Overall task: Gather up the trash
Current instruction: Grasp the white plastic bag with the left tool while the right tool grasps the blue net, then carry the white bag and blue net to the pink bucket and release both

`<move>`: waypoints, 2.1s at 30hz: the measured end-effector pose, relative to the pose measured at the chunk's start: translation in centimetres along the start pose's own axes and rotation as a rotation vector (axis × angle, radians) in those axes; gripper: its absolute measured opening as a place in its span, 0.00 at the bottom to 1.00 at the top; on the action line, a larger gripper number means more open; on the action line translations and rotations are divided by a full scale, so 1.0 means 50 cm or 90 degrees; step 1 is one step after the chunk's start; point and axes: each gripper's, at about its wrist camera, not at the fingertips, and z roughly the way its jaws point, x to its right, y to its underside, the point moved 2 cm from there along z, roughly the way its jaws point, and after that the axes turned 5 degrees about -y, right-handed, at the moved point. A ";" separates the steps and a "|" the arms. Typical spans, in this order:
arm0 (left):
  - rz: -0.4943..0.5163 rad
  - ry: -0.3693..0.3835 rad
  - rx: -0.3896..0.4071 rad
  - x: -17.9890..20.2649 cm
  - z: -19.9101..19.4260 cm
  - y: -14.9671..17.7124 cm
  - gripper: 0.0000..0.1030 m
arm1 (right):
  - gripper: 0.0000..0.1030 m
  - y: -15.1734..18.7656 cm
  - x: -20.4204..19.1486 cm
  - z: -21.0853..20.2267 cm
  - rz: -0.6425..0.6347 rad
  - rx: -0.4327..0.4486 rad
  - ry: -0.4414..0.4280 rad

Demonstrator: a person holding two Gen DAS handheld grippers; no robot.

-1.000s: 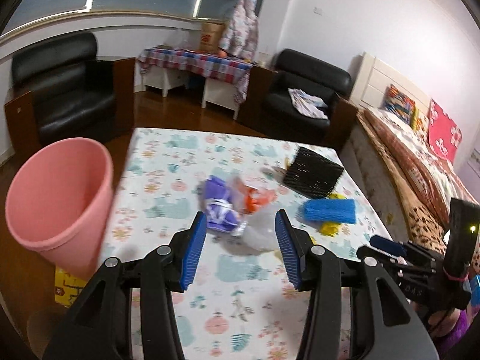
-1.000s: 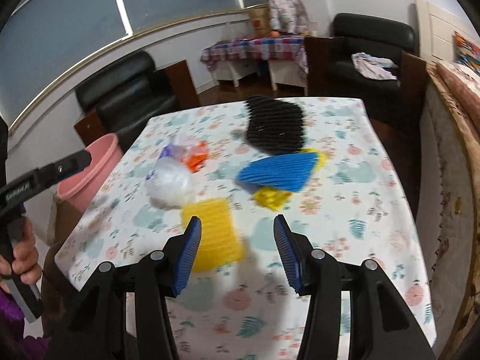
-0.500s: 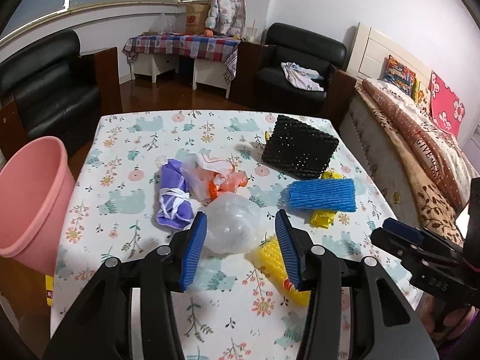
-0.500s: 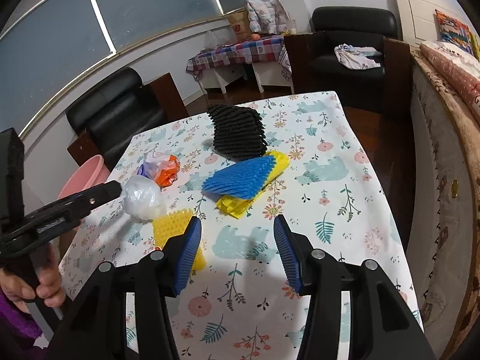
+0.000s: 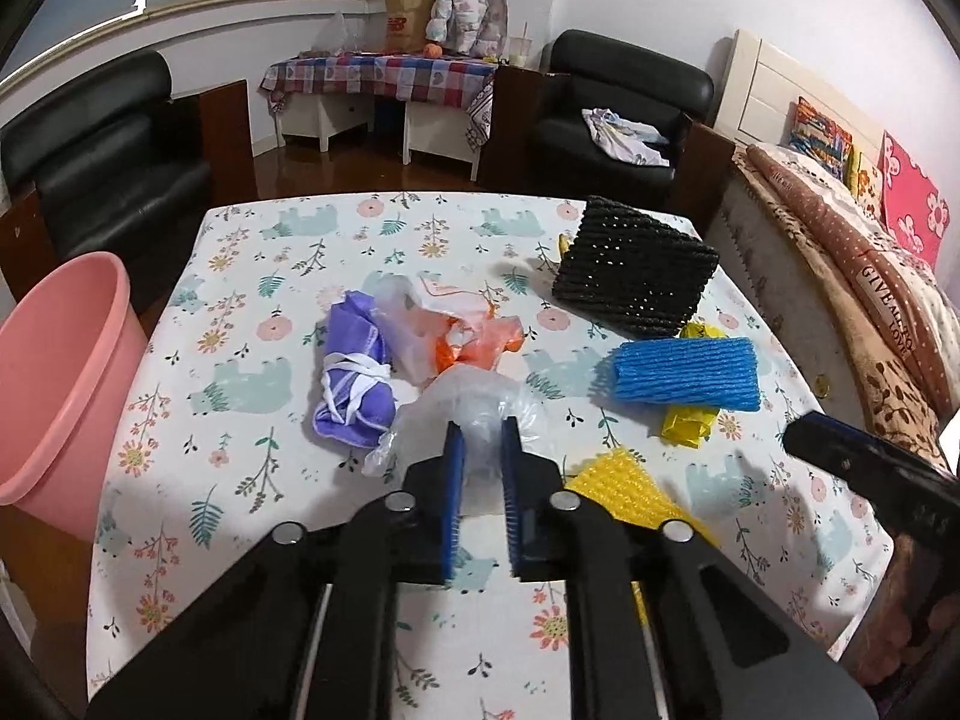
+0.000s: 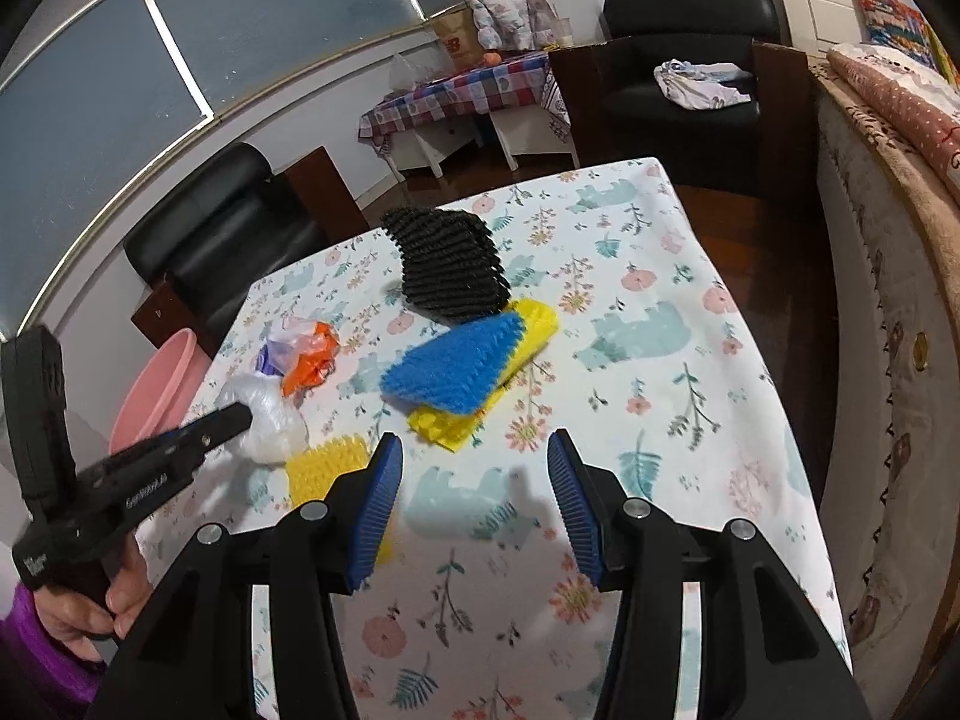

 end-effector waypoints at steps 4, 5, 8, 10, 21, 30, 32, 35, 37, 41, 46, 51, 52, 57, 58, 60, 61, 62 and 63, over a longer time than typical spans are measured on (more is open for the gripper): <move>-0.008 0.013 0.015 -0.014 -0.024 0.002 0.09 | 0.49 -0.017 0.000 0.018 0.008 -0.002 -0.001; -0.013 0.020 0.021 -0.018 -0.033 0.002 0.09 | 0.49 -0.021 0.002 0.025 0.016 -0.005 -0.002; -0.019 0.037 0.036 -0.025 -0.053 0.004 0.09 | 0.49 -0.035 0.006 0.042 0.034 -0.011 -0.005; -0.016 0.041 0.042 -0.026 -0.063 0.007 0.09 | 0.49 -0.045 0.008 0.057 0.034 -0.017 0.008; -0.018 0.046 0.051 -0.035 -0.084 0.021 0.09 | 0.20 -0.049 0.017 0.101 0.066 -0.037 0.019; -0.030 0.053 0.069 -0.047 -0.111 0.024 0.09 | 0.07 -0.037 -0.021 0.023 0.022 0.022 0.017; -0.034 0.053 0.075 -0.052 -0.118 0.023 0.09 | 0.07 -0.035 -0.033 0.001 0.013 0.036 0.010; -0.042 0.050 0.083 -0.062 -0.131 0.022 0.09 | 0.07 -0.035 -0.060 -0.033 -0.004 0.067 0.001; -0.046 0.047 0.090 -0.070 -0.140 0.022 0.09 | 0.07 -0.038 -0.078 -0.049 -0.016 0.079 -0.003; -0.059 0.037 0.110 -0.096 -0.162 0.016 0.09 | 0.07 -0.043 -0.127 -0.069 -0.045 0.097 -0.020; -0.088 0.012 0.138 -0.148 -0.191 0.005 0.09 | 0.07 -0.058 -0.194 -0.075 -0.092 0.107 -0.042; -0.125 -0.015 0.163 -0.211 -0.217 -0.006 0.09 | 0.07 -0.076 -0.276 -0.065 -0.142 0.109 -0.071; -0.132 -0.022 0.170 -0.226 -0.224 -0.007 0.09 | 0.07 -0.079 -0.296 -0.062 -0.151 0.110 -0.079; -0.160 -0.056 0.181 -0.285 -0.241 -0.011 0.09 | 0.07 -0.090 -0.373 -0.036 -0.181 0.103 -0.110; -0.165 -0.064 0.183 -0.298 -0.243 -0.010 0.09 | 0.07 -0.090 -0.390 -0.030 -0.187 0.101 -0.116; -0.174 -0.077 0.185 -0.318 -0.250 -0.006 0.09 | 0.07 -0.091 -0.427 -0.013 -0.203 0.095 -0.128; -0.178 -0.083 0.185 -0.329 -0.251 -0.006 0.09 | 0.07 -0.090 -0.448 -0.003 -0.213 0.091 -0.134; -0.182 -0.090 0.186 -0.342 -0.253 -0.004 0.09 | 0.07 -0.089 -0.461 0.005 -0.219 0.087 -0.139; -0.185 -0.097 0.187 -0.352 -0.255 0.000 0.09 | 0.07 -0.089 -0.475 0.013 -0.225 0.084 -0.144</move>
